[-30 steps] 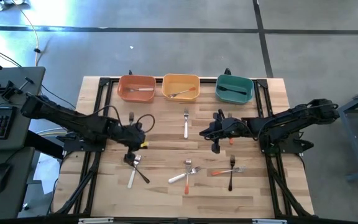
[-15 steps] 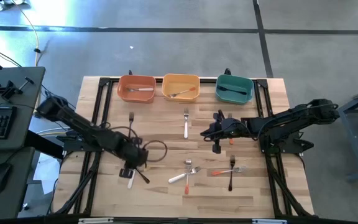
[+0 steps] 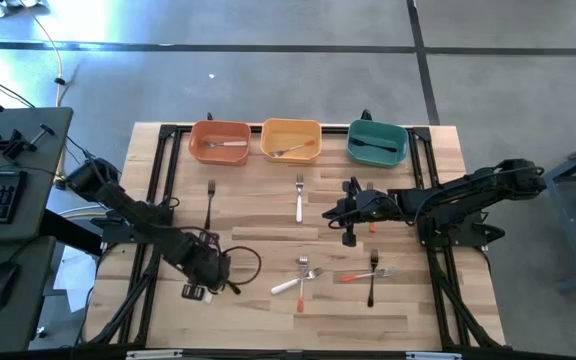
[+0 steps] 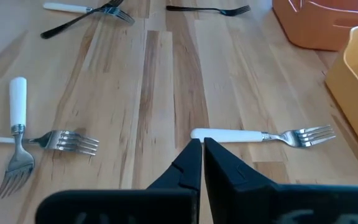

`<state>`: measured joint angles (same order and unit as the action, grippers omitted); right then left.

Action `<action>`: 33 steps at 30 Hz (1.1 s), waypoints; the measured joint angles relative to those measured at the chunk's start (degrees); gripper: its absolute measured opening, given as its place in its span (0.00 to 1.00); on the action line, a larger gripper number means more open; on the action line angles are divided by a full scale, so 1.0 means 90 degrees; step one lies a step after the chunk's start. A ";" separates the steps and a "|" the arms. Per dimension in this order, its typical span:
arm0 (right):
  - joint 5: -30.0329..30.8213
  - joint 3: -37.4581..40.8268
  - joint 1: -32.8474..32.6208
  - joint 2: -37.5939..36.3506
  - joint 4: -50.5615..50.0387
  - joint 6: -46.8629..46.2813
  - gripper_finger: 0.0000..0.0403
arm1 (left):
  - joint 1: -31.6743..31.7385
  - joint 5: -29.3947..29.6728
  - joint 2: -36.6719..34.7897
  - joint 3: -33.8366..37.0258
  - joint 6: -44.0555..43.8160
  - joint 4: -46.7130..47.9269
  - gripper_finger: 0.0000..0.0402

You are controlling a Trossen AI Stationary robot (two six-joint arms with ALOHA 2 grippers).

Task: Sort silverware by color (type)
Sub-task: Put the black fork into the green bin

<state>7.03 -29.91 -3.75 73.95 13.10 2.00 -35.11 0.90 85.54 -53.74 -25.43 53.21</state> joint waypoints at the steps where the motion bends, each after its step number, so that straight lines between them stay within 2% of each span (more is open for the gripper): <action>1: 0.0000 0.0000 0.0000 0.0000 0.0002 0.0000 0.00 | 0.0003 0.0042 0.0000 0.0069 0.0000 -0.0018 0.40; 7: 0.0000 -0.0002 0.0000 0.0000 0.0025 -0.0002 0.00 | 0.0214 0.0159 0.0000 0.0477 -0.0151 -0.0001 0.40; 12: 0.0000 0.0000 0.0000 0.0000 -0.0020 -0.0168 0.00 | 0.0372 0.0141 0.0000 0.0649 0.0138 0.0000 0.40; 22: 0.0002 0.0000 -0.0017 0.0000 -0.0236 -0.0442 0.00 | 0.0952 -0.0225 0.0000 0.0663 0.0662 -0.0010 0.45; 33: 0.0002 -0.0002 -0.0017 0.0000 -0.0201 -0.0477 0.00 | 0.1017 -0.0232 0.0000 0.0663 0.1192 -0.0008 0.50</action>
<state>7.05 -29.93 -3.90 73.95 11.29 -2.29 -25.96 -1.19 85.54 -47.77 -14.70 53.15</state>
